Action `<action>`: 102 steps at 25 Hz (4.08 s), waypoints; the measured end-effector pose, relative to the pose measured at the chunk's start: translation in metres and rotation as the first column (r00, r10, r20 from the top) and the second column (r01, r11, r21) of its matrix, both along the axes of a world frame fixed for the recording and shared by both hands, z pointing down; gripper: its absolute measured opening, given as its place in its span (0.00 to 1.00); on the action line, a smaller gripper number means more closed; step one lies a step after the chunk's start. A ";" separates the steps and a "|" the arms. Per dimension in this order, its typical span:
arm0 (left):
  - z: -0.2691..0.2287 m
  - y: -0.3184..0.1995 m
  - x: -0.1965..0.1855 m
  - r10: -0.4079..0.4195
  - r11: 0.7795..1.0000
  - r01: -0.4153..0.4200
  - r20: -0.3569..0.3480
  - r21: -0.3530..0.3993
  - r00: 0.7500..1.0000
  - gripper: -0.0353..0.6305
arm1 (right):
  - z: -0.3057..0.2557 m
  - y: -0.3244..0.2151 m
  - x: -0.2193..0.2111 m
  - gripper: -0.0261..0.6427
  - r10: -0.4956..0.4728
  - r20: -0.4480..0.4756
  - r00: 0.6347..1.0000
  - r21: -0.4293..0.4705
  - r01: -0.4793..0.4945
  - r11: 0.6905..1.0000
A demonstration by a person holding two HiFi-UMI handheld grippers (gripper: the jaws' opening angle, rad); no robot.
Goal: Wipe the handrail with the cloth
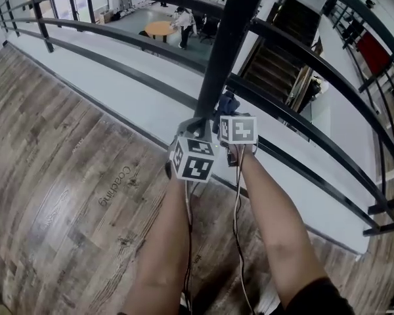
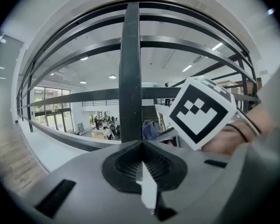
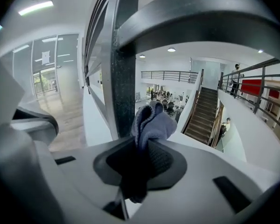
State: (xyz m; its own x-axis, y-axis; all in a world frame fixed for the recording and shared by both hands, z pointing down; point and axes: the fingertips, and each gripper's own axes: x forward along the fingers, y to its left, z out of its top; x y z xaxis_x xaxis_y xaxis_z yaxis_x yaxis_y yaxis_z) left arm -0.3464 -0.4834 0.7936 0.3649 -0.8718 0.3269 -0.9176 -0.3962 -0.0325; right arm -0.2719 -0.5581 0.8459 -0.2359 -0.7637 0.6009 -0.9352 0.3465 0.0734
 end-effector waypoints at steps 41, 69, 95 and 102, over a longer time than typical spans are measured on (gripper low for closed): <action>-0.053 0.099 0.350 0.362 0.930 -0.364 0.032 0.058 0.931 0.06 | -0.013 0.191 0.443 0.14 0.260 -0.118 0.958 -0.058 -0.268 0.962; -0.018 0.269 0.746 0.639 0.761 -0.643 -0.077 -0.085 0.766 0.06 | -0.018 0.365 0.802 0.14 0.462 -0.078 0.883 -0.034 -0.465 0.884; -0.003 0.389 0.968 0.758 0.642 -0.757 -0.043 -0.121 0.651 0.06 | -0.027 0.520 1.071 0.14 0.659 -0.171 0.733 0.001 -0.669 0.744; -0.001 0.396 0.959 0.776 0.621 -0.774 -0.042 -0.124 0.629 0.06 | -0.034 0.520 1.080 0.14 0.677 -0.203 0.708 0.078 -0.677 0.732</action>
